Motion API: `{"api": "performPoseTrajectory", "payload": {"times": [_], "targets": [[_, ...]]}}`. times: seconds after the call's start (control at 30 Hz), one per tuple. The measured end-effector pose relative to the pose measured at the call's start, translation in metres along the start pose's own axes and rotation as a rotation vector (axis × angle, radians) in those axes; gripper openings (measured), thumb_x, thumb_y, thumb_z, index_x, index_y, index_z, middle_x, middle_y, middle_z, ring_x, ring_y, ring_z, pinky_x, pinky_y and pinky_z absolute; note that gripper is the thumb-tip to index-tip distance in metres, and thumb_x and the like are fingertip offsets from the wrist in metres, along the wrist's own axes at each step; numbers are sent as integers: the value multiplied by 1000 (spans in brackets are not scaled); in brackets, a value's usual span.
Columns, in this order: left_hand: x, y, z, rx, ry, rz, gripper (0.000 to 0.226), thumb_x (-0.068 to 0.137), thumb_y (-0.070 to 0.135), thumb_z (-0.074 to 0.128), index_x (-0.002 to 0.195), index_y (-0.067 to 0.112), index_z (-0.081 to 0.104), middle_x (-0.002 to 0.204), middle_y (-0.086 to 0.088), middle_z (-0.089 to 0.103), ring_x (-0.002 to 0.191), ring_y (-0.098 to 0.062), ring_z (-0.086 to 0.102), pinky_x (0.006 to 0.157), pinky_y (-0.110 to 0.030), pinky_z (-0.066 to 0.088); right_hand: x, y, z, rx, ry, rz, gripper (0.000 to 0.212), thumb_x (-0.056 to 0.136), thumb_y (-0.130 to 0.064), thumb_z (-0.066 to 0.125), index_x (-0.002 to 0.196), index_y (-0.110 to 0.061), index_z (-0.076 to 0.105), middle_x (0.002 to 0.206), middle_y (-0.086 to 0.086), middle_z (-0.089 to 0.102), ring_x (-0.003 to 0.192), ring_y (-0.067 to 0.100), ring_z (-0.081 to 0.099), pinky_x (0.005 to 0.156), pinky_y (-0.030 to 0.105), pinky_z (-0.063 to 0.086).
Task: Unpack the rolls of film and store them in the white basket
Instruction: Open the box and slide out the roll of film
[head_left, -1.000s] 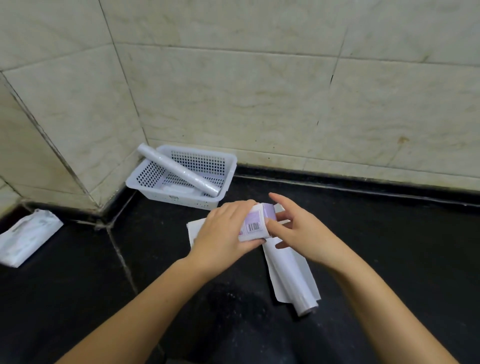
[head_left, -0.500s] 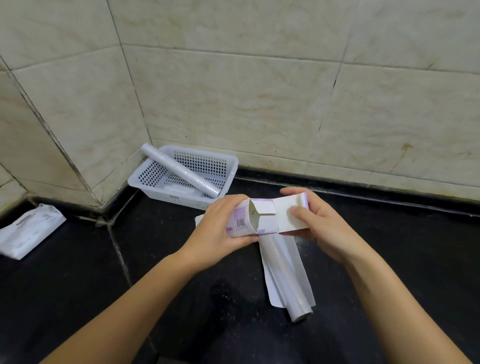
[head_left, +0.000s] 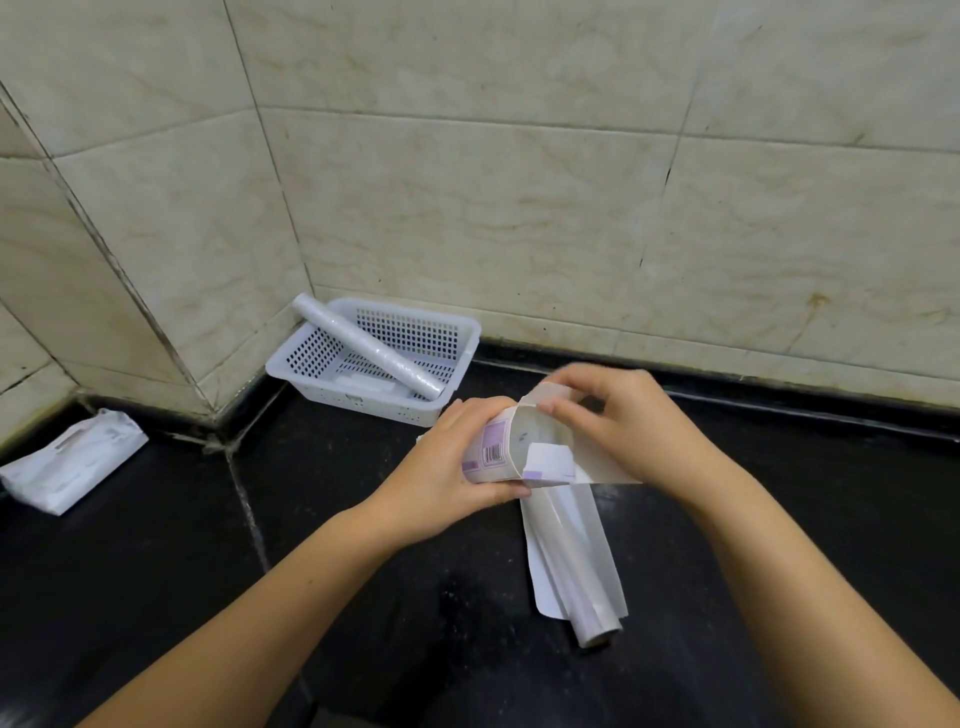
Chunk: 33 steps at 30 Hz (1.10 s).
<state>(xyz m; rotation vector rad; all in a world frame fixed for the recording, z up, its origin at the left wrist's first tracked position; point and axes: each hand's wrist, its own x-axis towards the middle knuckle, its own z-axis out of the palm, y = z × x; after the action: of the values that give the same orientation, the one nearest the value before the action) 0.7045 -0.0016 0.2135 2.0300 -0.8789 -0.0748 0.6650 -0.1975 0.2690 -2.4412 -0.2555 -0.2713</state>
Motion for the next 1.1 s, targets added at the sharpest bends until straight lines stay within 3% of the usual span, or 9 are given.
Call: {"api": "performPoseTrajectory", "payload": {"times": [0.07,0.27,0.43,0.57,0.73,0.83,0.9,0.97,1.1], "targets": [[0,1,0,-33,29,8,63,69,34,79,115,56,42,117,24,52,112,5,49,90,-5,38,3,0,-1,78,67,95,23,80,-38,67,101,-31,59,91,-8,69,83,8,62,80,23,49],[3,0,0,-36,159,16,67,69,30,80,109,64,38,114,24,50,108,12,47,88,0,36,-15,-7,20,-447,629,-188,14,82,-26,62,81,-12,63,82,4,61,81,22,55,83,31,30],[7,-1,3,9,208,56,65,70,32,79,111,60,38,114,28,47,110,7,47,89,-4,38,-29,-9,27,-504,442,-301,19,83,-19,55,92,-18,71,87,-5,69,84,22,63,100,46,35],[8,-2,5,32,273,39,60,69,34,77,112,53,40,114,28,46,110,4,47,89,-12,43,-38,-4,21,-462,416,-339,28,81,-11,44,75,-15,71,70,-3,65,70,20,62,103,44,35],[8,-2,9,192,299,61,57,70,28,78,120,24,50,112,14,50,108,-8,45,96,-34,43,-34,-7,26,-330,243,-129,24,84,-8,48,86,-11,71,77,2,70,73,26,65,84,40,52],[10,-4,16,400,292,123,56,71,27,77,121,14,54,116,-2,56,111,-11,42,107,-50,34,-22,-8,29,-43,161,146,20,88,-24,57,104,-15,64,93,-2,68,83,16,62,72,23,51],[11,-5,20,529,287,145,55,72,27,77,120,11,56,115,-7,59,112,-15,45,113,-54,24,-15,-8,32,75,115,258,18,84,-26,60,99,-16,63,91,-2,68,78,10,59,60,11,42],[12,-6,23,609,276,162,52,72,26,77,119,11,59,111,-8,61,108,-23,56,112,-55,21,-9,-7,34,155,63,310,5,83,-21,60,80,-18,62,78,3,65,64,13,55,53,17,42],[15,-6,22,728,237,227,49,68,20,80,112,10,62,106,-10,63,99,-28,64,109,-54,21,-3,4,42,248,-103,413,20,85,-20,59,66,-14,56,54,-6,42,45,8,34,39,11,27]]}}
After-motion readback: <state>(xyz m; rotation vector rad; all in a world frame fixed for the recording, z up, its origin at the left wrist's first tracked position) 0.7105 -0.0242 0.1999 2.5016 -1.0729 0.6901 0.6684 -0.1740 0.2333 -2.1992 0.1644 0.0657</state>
